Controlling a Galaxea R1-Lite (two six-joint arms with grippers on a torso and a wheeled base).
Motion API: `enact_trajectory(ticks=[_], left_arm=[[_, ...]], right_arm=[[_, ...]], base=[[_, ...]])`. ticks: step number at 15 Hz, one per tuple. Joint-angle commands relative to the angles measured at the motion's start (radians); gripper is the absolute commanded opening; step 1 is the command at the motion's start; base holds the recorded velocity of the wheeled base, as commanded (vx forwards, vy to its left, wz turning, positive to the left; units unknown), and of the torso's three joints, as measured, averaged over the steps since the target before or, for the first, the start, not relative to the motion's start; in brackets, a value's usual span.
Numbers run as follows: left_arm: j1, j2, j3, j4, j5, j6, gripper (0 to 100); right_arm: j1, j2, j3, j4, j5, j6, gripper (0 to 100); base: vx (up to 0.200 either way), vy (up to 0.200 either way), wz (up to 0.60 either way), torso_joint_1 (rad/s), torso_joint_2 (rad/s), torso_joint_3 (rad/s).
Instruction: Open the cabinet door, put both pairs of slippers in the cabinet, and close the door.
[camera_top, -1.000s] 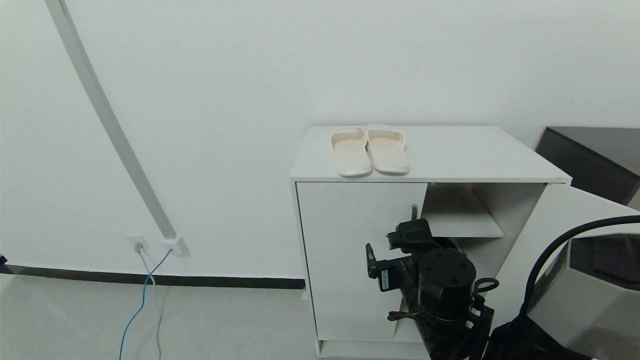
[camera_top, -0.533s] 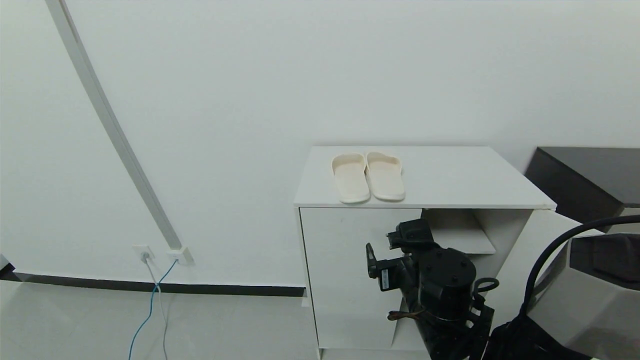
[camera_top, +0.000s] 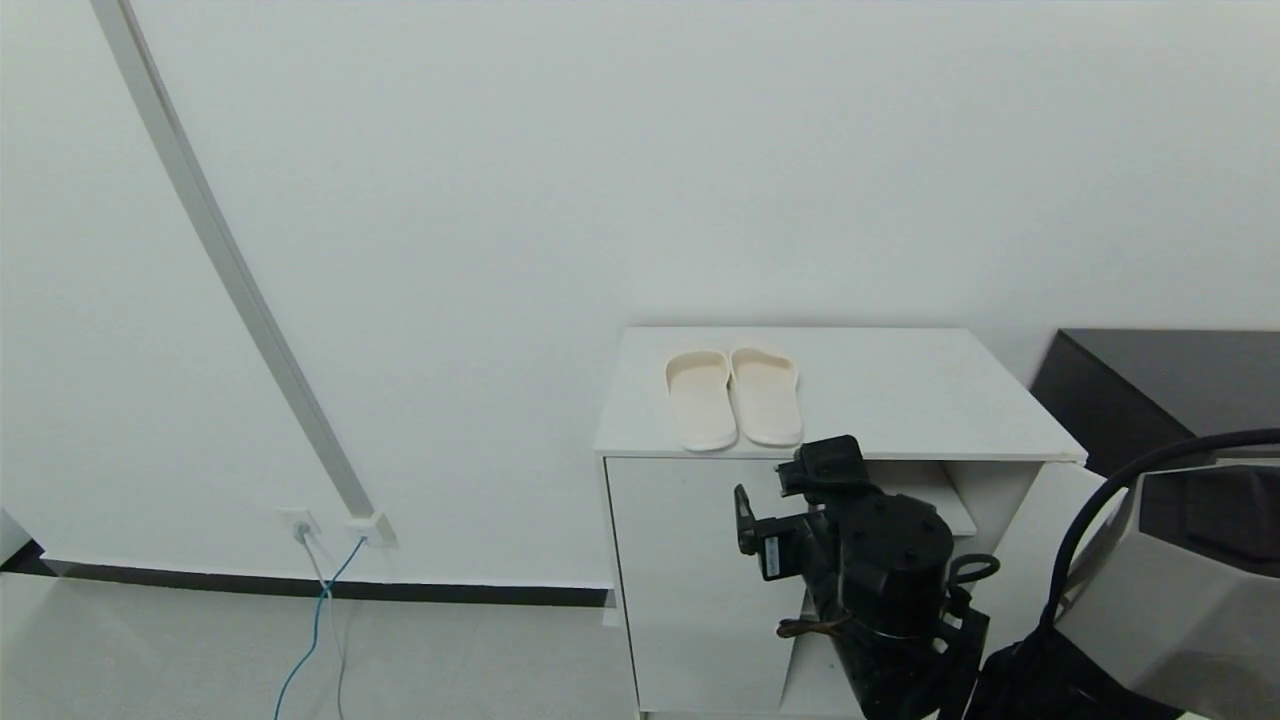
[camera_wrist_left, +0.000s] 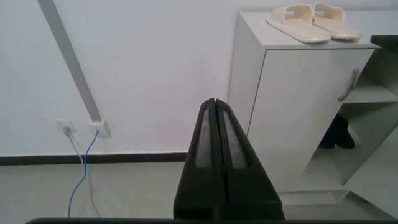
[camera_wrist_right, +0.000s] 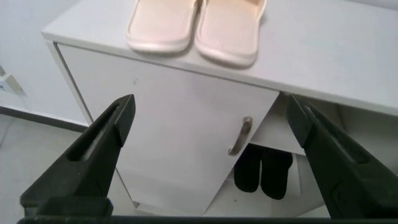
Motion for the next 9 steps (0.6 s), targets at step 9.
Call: enact_trajectory(ticks=[9], left_arm=[[0.0,0.001,0.0,0.0,0.0,0.004,0]], right_arm=[[-0.035,0.0,-0.12,0.136,0.02,0.015,100]], base=[[0.0,0.0,0.0,0.168,-0.36,-0.193]])
